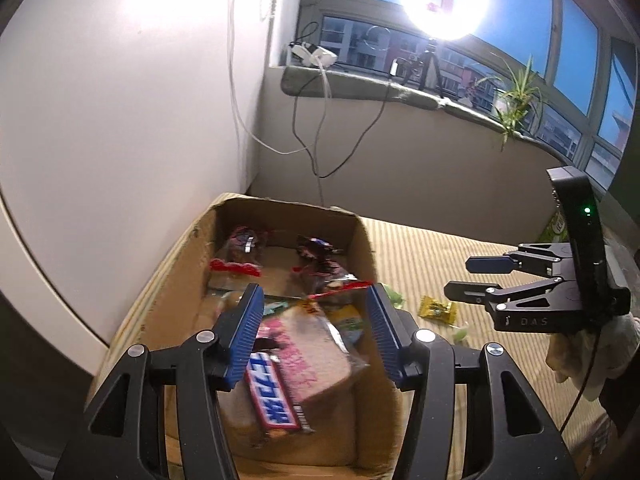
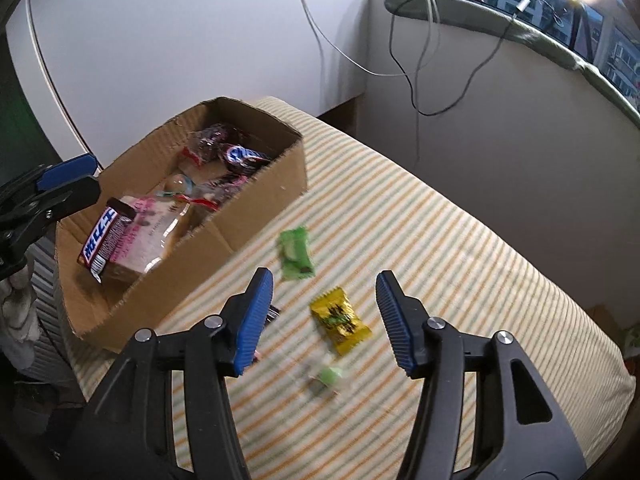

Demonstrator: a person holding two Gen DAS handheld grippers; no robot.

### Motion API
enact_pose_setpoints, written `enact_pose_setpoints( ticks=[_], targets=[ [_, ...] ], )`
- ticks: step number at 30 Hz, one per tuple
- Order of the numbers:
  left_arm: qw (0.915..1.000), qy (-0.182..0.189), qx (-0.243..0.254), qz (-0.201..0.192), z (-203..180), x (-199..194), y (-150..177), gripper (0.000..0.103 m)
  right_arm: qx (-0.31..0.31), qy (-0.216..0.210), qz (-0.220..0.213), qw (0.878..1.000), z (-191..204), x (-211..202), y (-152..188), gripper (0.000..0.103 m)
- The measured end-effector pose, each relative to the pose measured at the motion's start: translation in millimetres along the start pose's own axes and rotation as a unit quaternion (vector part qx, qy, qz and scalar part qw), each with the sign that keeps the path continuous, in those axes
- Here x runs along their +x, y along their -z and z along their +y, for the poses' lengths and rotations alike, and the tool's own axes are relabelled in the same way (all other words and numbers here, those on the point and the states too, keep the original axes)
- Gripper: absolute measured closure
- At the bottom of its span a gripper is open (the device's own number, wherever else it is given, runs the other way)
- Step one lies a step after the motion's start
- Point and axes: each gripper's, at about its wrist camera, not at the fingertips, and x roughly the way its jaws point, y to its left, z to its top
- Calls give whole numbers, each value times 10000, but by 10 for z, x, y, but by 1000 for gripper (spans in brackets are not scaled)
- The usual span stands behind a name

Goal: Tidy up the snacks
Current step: 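Move both open tools back toward the remaining snacks on the bed, then grasp the yellow candy packet with the right tool while the left tool grasps the small green candy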

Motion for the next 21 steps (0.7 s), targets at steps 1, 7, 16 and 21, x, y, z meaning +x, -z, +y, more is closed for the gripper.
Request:
enact_pose_setpoints(
  ticks=[1, 7, 16, 21],
  targets=[
    [10000, 28, 35, -4, -40, 1, 4, 50, 4, -6, 24, 10000, -34, -1, 32, 47],
    [9992, 268, 278, 76, -363, 52, 58, 52, -23, -13, 143, 9999, -162, 28, 156, 47],
    [9947, 683, 636, 427, -844, 184, 247, 67, -279, -383, 415, 9980, -236, 234, 222, 47],
    [9908, 914, 716, 691, -1069, 325, 369, 72, -441, -451, 558, 9964, -242, 397, 194, 47]
  ],
)
